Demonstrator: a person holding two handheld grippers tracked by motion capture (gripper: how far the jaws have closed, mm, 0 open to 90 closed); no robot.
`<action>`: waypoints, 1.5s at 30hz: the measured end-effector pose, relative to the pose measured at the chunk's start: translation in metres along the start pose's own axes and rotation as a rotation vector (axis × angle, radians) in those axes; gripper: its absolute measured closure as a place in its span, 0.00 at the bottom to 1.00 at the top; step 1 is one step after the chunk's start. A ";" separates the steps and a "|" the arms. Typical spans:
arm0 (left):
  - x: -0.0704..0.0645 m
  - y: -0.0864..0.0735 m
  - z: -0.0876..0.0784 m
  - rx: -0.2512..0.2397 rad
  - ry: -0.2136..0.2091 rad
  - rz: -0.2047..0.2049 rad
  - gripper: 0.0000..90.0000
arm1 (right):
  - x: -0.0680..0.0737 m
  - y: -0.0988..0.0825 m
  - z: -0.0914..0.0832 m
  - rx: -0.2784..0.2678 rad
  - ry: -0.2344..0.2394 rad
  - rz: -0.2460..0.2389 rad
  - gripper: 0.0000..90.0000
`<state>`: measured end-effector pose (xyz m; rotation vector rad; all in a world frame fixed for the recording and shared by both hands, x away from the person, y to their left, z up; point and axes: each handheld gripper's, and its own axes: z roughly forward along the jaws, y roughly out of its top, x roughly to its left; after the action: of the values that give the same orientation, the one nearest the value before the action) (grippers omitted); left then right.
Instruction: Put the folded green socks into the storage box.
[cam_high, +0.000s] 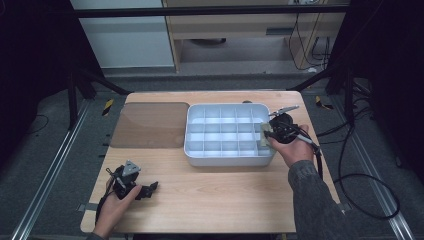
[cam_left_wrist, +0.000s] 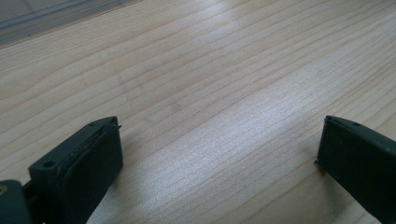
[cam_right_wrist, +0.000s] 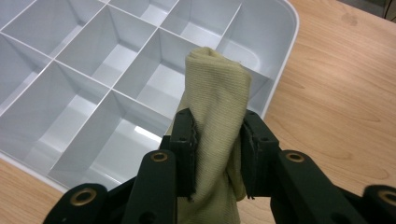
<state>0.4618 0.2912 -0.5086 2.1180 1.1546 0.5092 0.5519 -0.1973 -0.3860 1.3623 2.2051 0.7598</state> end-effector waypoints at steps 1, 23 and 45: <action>0.000 0.000 0.000 0.000 0.000 0.000 0.00 | 0.003 0.000 0.002 0.009 0.003 -0.009 0.77; 0.000 0.000 0.000 0.000 0.001 0.000 0.00 | 0.010 -0.008 0.029 0.095 0.003 -0.031 0.77; -0.001 0.000 0.000 0.001 0.004 -0.002 0.00 | 0.015 -0.016 0.038 0.136 0.001 -0.047 0.75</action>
<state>0.4614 0.2906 -0.5086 2.1171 1.1589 0.5121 0.5586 -0.1812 -0.4257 1.3681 2.3178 0.6032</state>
